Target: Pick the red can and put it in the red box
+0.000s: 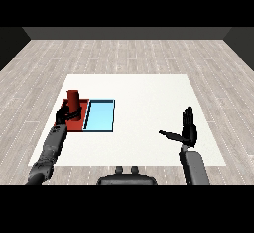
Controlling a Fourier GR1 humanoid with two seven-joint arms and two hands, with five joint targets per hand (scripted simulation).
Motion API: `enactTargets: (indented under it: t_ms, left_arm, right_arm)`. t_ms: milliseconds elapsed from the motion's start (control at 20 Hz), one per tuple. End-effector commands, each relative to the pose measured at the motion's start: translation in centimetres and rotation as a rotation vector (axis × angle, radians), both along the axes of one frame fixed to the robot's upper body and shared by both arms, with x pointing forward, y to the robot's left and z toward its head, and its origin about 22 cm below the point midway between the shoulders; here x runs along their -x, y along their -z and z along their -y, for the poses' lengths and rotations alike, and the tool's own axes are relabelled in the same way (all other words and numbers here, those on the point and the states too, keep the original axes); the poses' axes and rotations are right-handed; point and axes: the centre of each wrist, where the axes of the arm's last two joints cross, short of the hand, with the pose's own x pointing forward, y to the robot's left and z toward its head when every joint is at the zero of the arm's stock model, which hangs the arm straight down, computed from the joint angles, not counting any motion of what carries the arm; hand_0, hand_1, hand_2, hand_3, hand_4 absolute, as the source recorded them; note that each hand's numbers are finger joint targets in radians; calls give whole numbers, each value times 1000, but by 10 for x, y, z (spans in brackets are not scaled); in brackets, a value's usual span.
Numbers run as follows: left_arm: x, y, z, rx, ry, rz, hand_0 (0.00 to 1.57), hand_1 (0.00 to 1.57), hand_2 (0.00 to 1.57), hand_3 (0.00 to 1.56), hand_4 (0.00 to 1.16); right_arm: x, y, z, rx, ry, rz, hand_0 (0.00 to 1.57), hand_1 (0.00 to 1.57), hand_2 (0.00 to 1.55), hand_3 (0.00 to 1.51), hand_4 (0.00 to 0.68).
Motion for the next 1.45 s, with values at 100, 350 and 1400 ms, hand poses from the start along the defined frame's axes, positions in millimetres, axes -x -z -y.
enactTargets:
  t_ms: [100, 350, 1400]
  left_arm:
    - [13, 40, 7, -70, -12, -286, 734, 734, 789, 282, 694]
    - [25, 51, -3, -6, -70, -315, 1070, 1070, 1028, 472, 557]
    - [-9, -6, 0, 281, 241, 713, 0, 0, 0, 0, 0]
  right_arm:
    - [-19, 2, 6, 5, 31, -35, 0, 0, 0, 0, 0]
    - [-23, 9, 2, 30, 43, -32, 0, 0, 0, 0, 0]
    - [-6, -34, -6, -34, -176, 94, 0, 0, 0, 0, 0]
